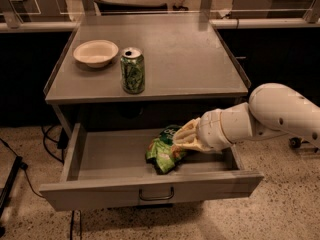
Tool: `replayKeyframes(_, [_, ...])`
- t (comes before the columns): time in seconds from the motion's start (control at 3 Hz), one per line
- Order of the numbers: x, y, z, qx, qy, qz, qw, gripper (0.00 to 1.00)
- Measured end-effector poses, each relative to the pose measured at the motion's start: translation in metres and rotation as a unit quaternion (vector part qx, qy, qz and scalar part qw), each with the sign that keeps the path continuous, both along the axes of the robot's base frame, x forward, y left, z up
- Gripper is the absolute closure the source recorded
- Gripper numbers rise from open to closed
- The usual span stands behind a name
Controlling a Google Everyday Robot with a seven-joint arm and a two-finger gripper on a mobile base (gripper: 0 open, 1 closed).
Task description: Pick green rice chip bag from top drawer and place on counter
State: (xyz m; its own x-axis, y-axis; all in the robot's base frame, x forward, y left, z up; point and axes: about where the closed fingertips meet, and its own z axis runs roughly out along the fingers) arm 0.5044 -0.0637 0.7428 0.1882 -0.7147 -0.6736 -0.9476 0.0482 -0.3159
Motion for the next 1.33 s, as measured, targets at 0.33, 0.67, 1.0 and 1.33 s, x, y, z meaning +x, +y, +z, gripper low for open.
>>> replayKeyframes(0.33, [0.001,0.001,-0.001,-0.006,0.000,-0.002,1.0000,0.73])
replayKeyframes(0.67, [0.008,0.006,-0.011,-0.011,0.002,0.000,0.9999,0.46])
replayKeyframes(1.0, [0.015,0.012,-0.020,-0.013,0.005,0.004,0.9999,0.61])
replayKeyframes(1.33, [0.022,0.019,-0.033,-0.016,0.013,0.009,0.9997,0.56])
